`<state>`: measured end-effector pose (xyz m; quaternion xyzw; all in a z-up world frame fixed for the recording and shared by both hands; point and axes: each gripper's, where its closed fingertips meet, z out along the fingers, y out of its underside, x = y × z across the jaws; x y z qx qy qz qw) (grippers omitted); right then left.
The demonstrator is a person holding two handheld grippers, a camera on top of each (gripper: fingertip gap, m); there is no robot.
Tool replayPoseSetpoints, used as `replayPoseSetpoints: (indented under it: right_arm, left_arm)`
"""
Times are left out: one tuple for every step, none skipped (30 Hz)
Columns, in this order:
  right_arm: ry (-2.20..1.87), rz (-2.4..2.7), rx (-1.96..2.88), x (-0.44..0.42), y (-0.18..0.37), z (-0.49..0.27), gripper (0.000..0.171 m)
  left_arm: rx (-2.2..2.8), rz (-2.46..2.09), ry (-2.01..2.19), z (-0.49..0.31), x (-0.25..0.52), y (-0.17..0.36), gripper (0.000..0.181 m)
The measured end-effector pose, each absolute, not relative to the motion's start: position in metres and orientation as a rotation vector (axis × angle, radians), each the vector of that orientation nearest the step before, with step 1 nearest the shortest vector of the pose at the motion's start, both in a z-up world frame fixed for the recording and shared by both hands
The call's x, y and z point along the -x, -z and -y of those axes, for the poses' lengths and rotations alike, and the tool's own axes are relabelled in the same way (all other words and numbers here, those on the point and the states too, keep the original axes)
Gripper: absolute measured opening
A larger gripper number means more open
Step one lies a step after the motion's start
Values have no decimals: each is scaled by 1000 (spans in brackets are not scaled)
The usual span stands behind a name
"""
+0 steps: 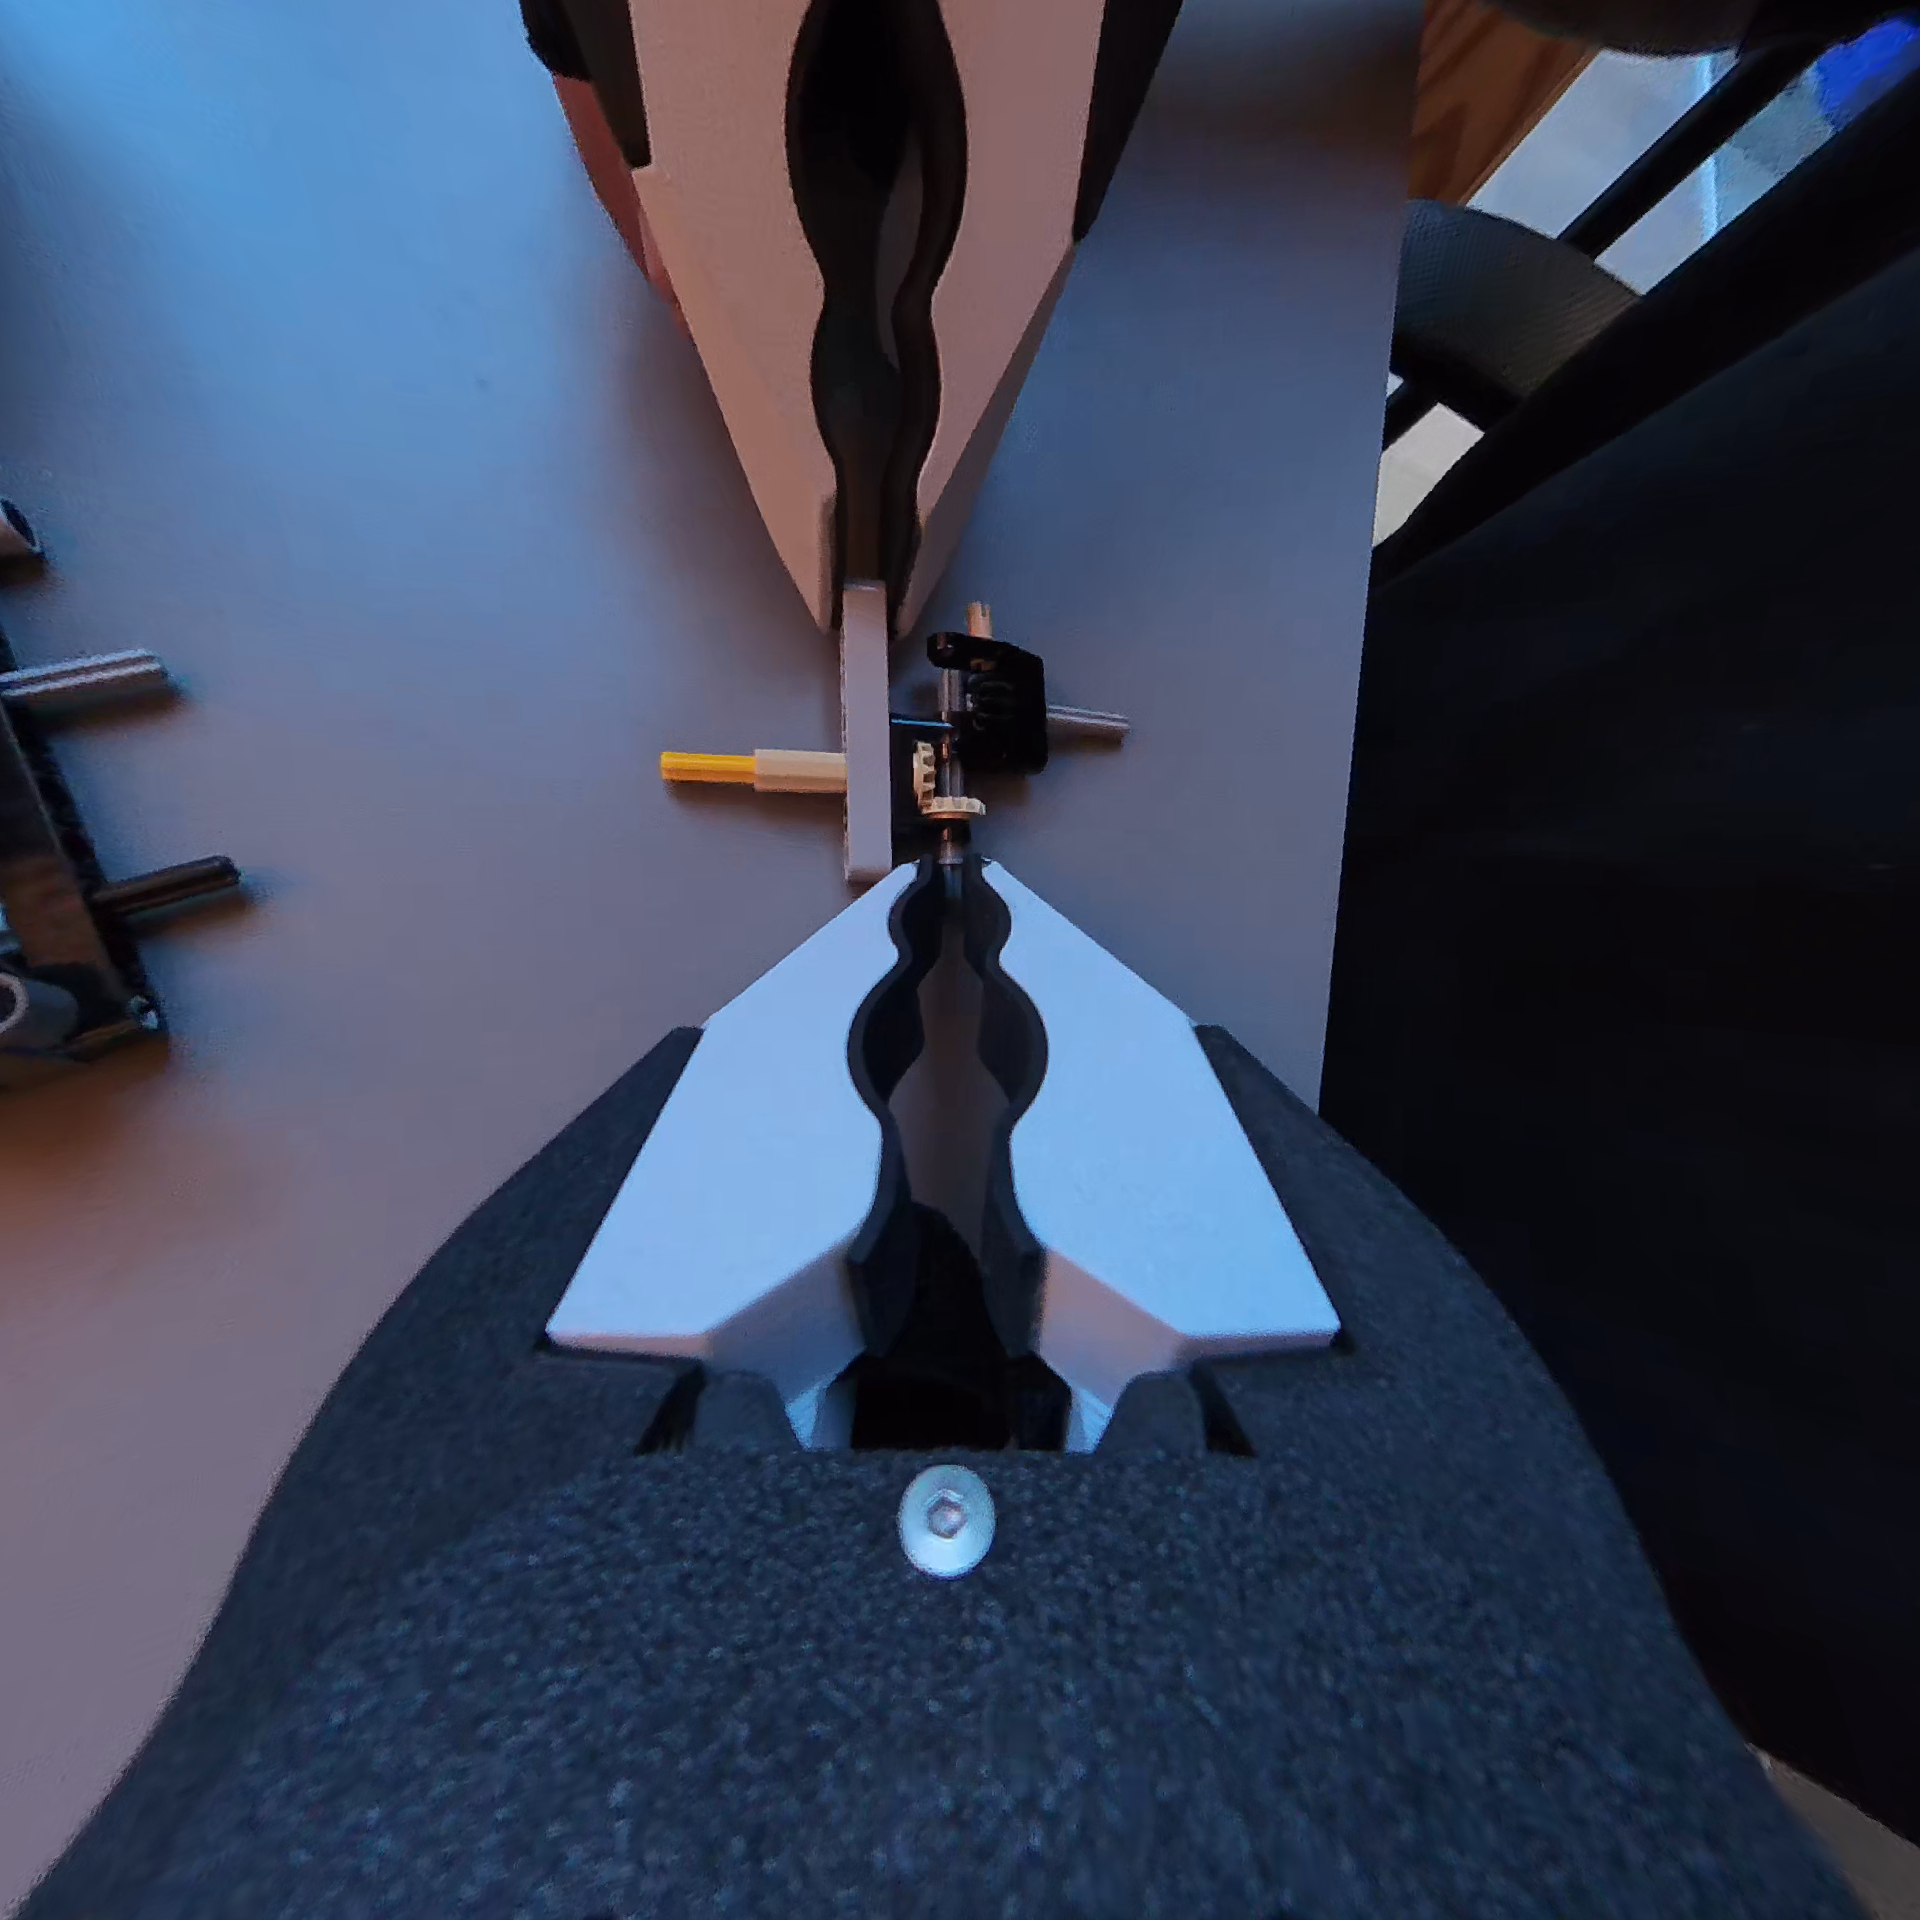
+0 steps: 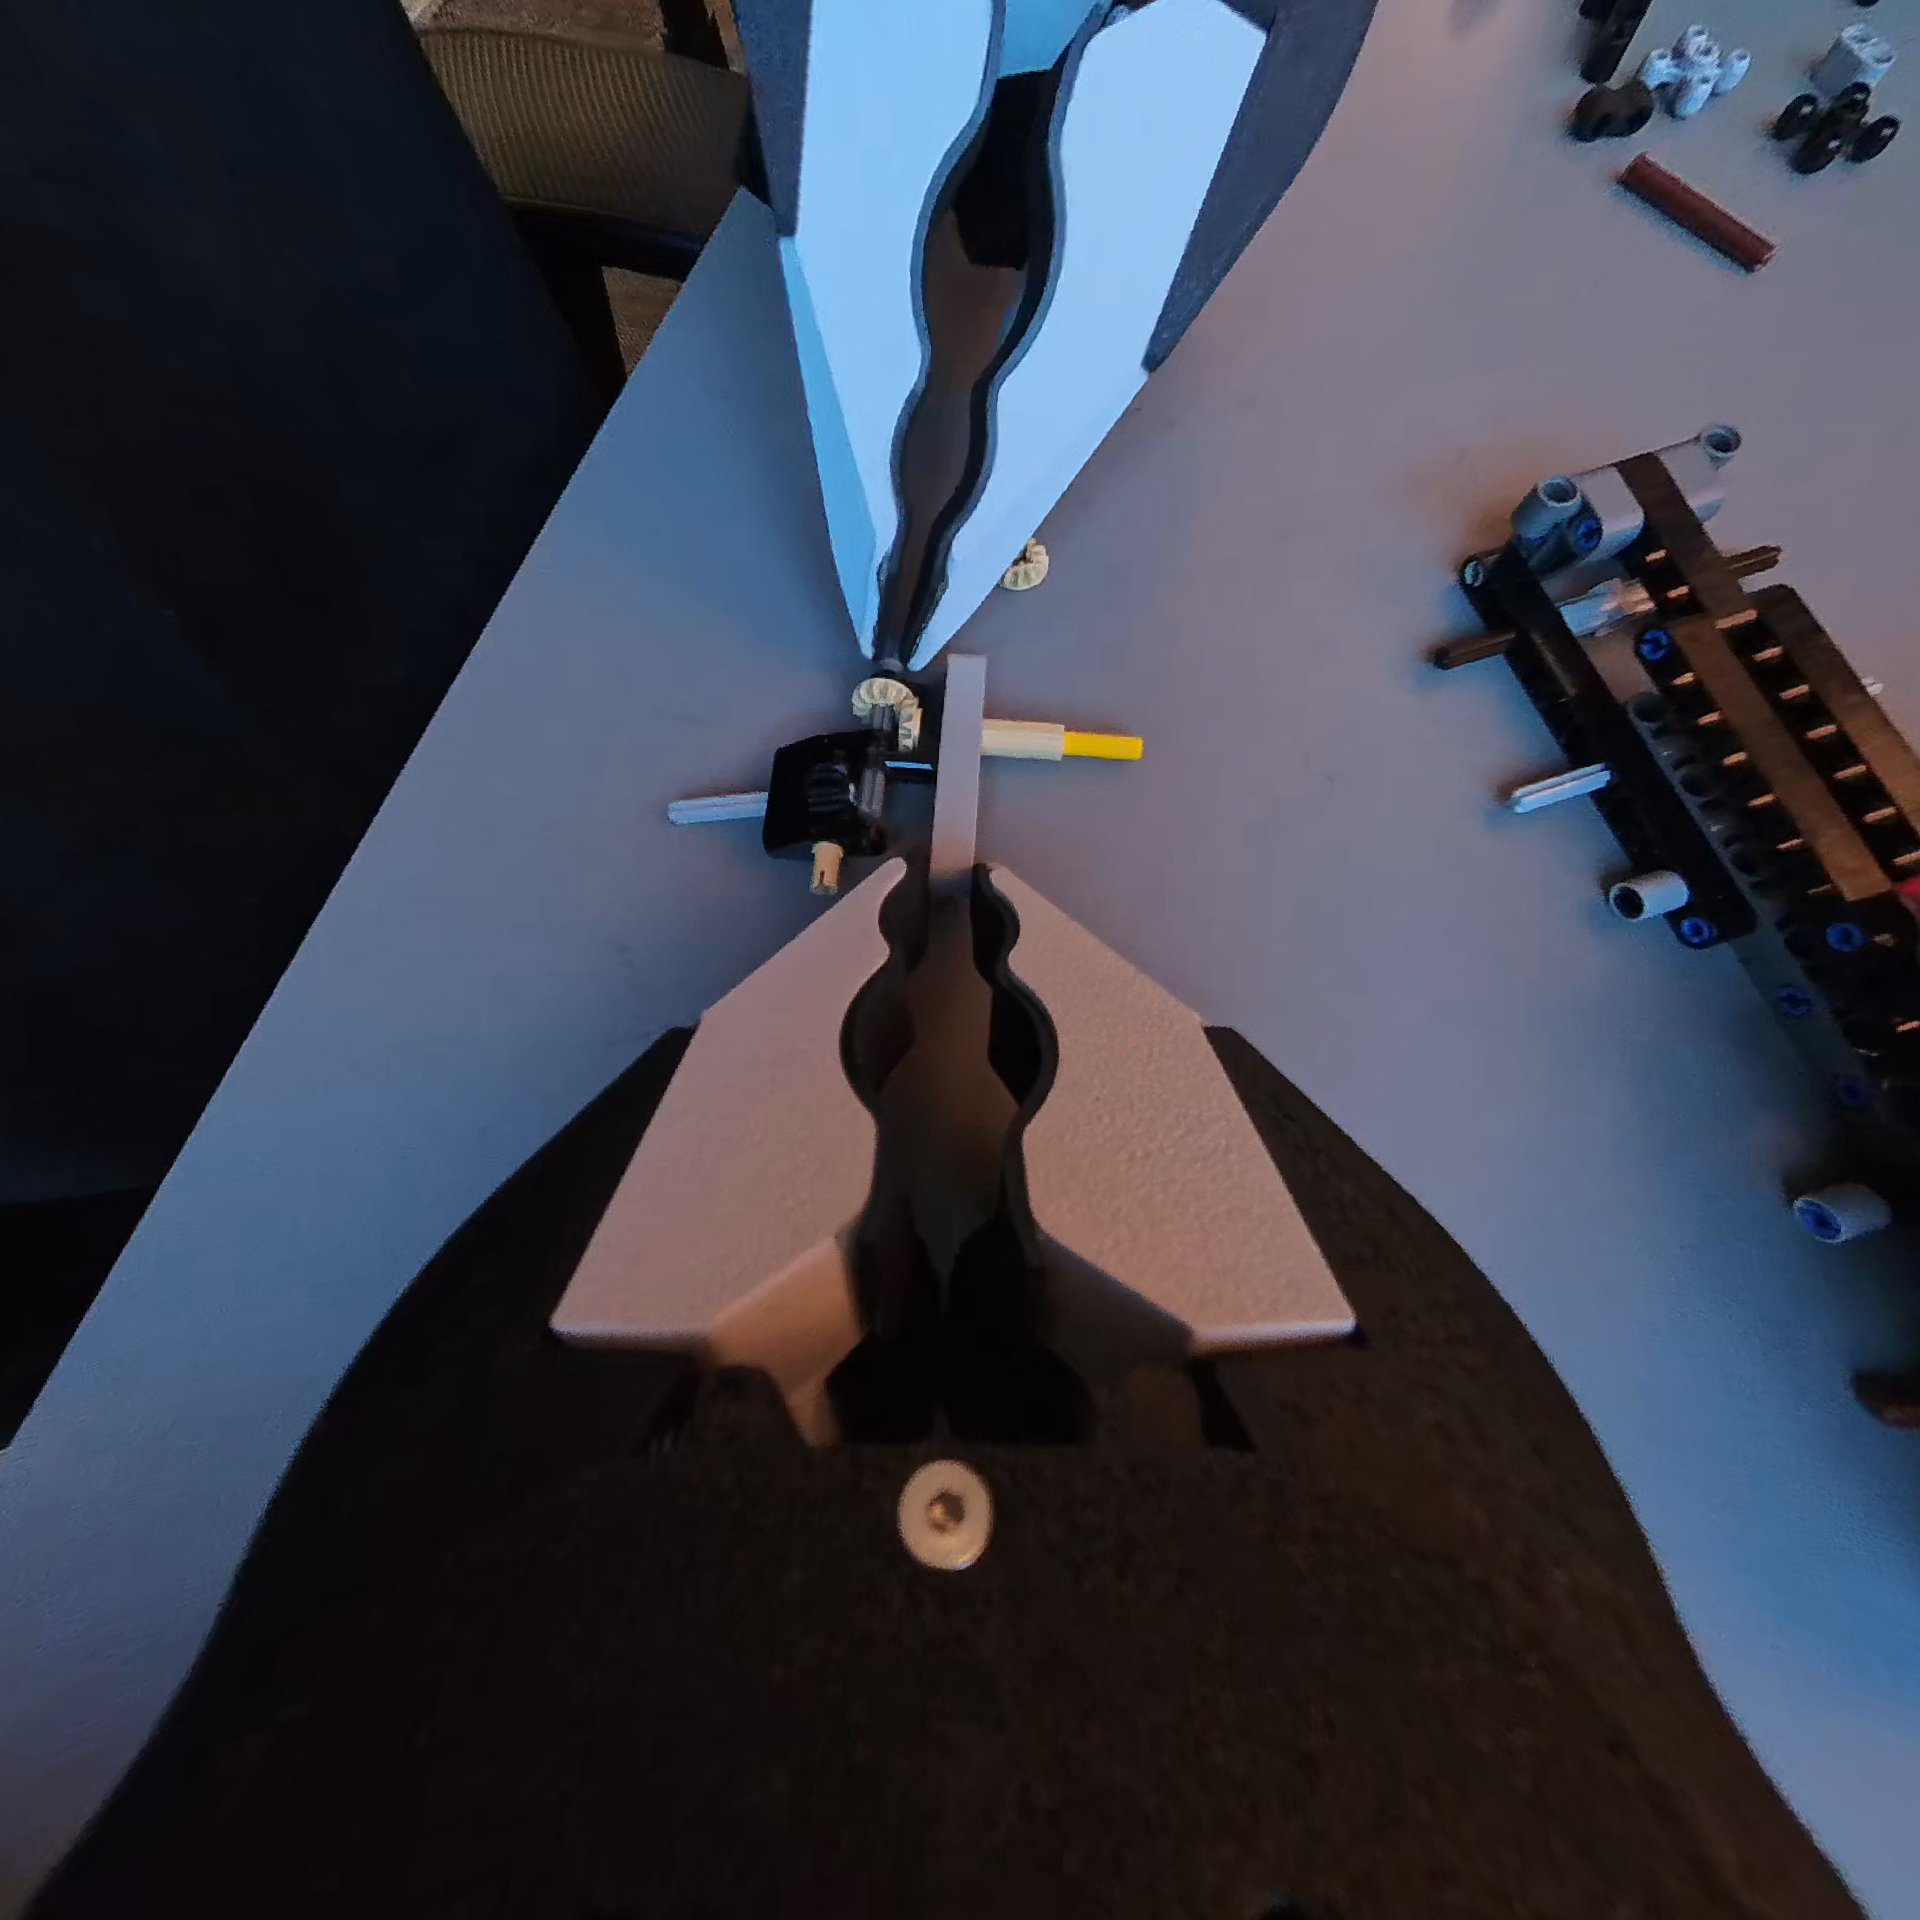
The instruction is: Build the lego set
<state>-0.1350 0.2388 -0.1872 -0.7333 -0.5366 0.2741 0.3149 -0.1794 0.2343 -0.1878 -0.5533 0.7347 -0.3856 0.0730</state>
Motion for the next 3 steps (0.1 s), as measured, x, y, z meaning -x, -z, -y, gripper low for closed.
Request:
replayPoseSetpoints:
  right_arm:
    - [-712,1423,1933,135,188,-238,7]
    - [-717,1432,1937,136,189,-236,7]
    - [-725,1435,1930,136,188,-236,7]
  left_arm:
    - [1665,-2199,1175,-234,180,187,1]
    - [1667,-2198,1188,-232,180,187,1]
    - [1662,-2195,1192,-232,181,187,1]
